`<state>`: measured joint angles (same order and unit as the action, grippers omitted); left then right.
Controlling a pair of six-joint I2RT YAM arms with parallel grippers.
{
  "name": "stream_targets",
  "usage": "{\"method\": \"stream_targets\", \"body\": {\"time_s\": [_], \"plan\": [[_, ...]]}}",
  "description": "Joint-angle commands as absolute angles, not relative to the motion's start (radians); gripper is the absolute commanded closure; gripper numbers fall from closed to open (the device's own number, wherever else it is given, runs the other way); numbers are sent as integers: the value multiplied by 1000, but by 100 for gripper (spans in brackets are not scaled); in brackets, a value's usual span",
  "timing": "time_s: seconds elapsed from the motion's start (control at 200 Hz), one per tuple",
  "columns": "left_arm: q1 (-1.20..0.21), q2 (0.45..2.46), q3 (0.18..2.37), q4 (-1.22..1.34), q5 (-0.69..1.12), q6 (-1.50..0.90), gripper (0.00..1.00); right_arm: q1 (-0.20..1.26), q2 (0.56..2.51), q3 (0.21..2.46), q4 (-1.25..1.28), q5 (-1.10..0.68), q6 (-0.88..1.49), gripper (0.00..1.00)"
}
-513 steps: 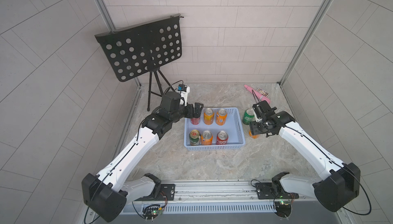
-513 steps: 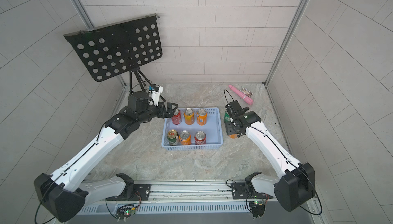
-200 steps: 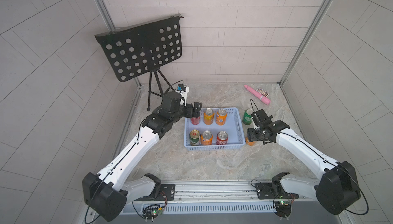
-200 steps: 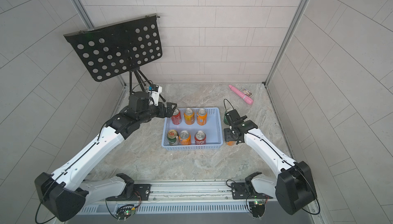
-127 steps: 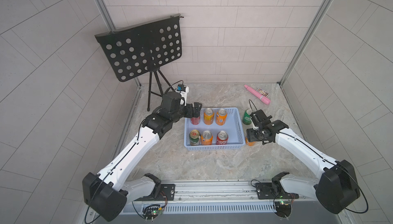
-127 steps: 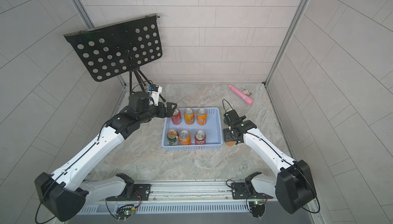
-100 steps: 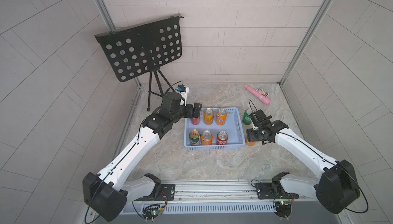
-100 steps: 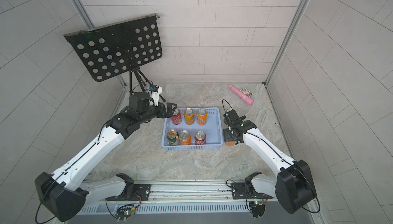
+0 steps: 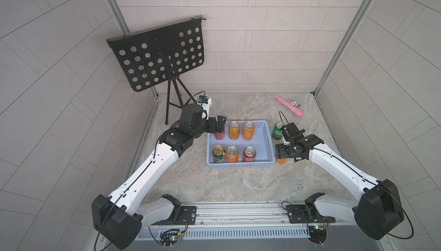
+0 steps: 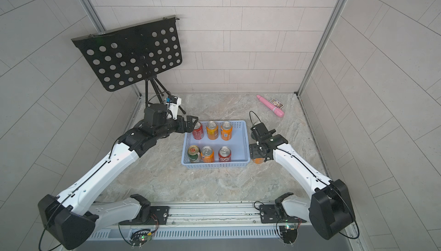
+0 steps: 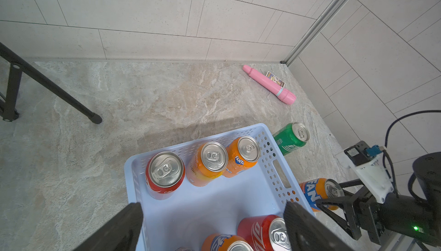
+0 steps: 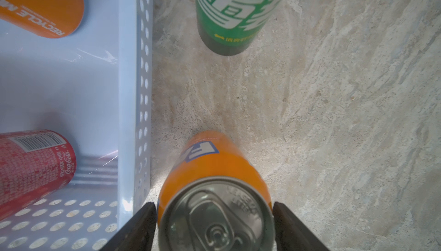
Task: Take out the drinks from the basket
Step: Place the drink at the center of the board.
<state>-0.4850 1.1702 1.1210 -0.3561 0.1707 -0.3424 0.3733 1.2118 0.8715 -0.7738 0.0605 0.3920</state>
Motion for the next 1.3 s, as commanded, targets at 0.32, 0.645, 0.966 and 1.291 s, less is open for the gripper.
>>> {"method": "stream_targets", "body": {"time_s": [0.32, 0.645, 0.966, 1.291], "plan": [[-487, 1156, 1108, -357, 162, -340, 0, 370, 1128, 966, -804, 180, 389, 15], [-466, 1167, 1104, -350, 122, -406, 0, 362, 1074, 1118, -836, 92, 337, 17], [-363, 1215, 1184, -386, 131, -424, 0, 366, 1064, 1172, -708, -105, 319, 18], [-244, 1302, 1140, -311, 275, -531, 0, 423, 1213, 1301, -708, -106, 307, 18]]}}
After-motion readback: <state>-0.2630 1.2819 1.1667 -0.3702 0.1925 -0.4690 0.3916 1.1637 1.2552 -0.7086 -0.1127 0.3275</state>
